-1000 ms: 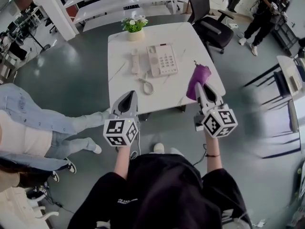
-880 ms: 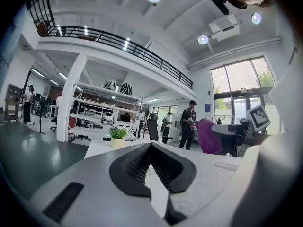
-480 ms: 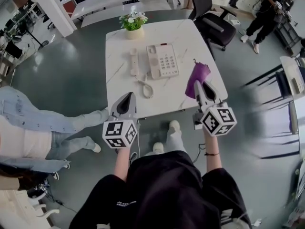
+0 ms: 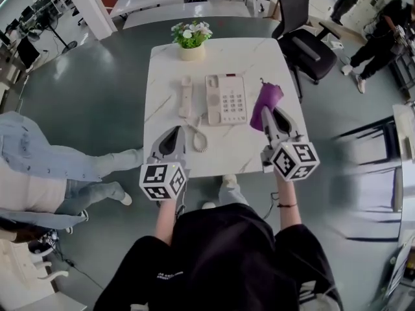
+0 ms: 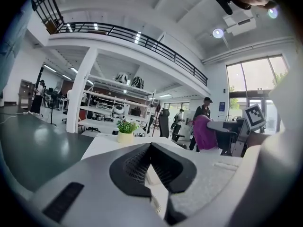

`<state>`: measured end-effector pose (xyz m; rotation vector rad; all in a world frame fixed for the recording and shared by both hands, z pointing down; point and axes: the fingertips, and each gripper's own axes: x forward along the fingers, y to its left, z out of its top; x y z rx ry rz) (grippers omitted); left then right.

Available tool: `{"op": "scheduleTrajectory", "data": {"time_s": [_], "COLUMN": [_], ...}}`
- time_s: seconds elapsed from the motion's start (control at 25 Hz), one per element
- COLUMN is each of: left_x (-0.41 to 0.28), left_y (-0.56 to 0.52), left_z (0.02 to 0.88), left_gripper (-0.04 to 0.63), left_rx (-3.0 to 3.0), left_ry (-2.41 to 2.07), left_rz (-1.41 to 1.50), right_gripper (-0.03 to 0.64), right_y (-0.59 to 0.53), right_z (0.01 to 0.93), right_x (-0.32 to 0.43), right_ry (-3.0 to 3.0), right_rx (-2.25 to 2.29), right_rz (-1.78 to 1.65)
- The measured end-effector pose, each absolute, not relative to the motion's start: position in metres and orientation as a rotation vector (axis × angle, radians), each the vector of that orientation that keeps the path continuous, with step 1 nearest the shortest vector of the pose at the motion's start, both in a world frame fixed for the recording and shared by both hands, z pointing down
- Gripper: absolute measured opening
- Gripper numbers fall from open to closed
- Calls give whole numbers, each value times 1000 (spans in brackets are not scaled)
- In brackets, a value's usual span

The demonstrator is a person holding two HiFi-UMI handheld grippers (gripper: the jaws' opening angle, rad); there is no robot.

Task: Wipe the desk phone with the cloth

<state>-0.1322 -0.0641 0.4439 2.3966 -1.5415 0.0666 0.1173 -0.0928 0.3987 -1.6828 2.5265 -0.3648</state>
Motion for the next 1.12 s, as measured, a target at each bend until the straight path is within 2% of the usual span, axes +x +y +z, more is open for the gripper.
{"op": "scheduleTrajectory", "data": {"time_s": [0.52,1.12], "left_x": [-94,-91], "left_y": [-129,-156], "left_z": [460,508], "left_gripper": [-2,-2], "left_rx": [2295,2107], "left_ry": [-1607,-1606], "left_rz": [98,149], "right_gripper": [34,34], "right_y": [-198,-262], "right_z": [411,452], "right_x": [130,86], "right_ry": [2649,2942], "right_rx": [-1528,-1420], "right_rz": [-426,-326]}}
